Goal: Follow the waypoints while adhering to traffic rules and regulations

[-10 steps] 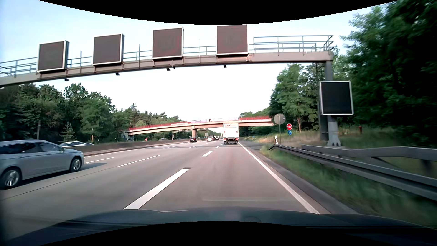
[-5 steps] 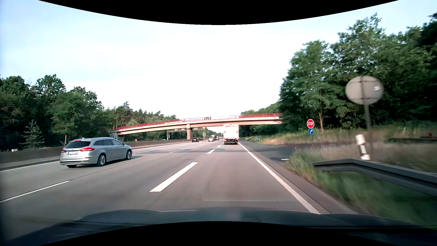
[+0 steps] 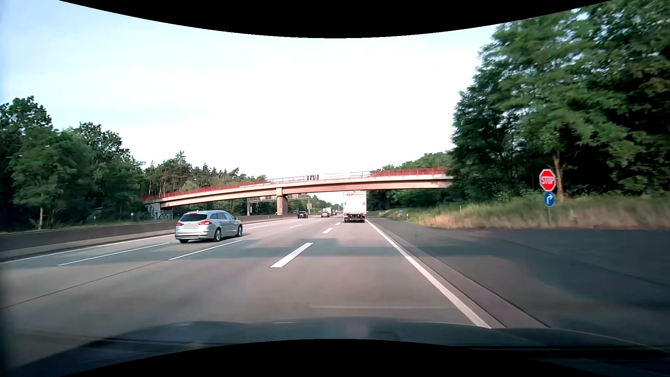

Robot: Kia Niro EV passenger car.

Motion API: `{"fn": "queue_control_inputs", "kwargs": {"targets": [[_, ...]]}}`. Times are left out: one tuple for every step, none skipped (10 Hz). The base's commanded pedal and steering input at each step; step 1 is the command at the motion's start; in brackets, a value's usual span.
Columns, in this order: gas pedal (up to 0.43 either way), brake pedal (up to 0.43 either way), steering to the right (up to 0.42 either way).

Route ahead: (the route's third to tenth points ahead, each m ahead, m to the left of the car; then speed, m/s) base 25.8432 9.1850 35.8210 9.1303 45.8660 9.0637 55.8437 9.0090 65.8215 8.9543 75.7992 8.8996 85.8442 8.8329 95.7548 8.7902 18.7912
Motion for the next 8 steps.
{"fn": "queue_control_inputs", "kwargs": {"targets": [[0.11,0.0,-0.004],[0.11,0.0,-0.004],[0.11,0.0,-0.004],[0.11,0.0,-0.004],[0.11,0.0,-0.004],[0.11,0.0,-0.004],[0.11,0.0,-0.004],[0.11,0.0,-0.004]]}}
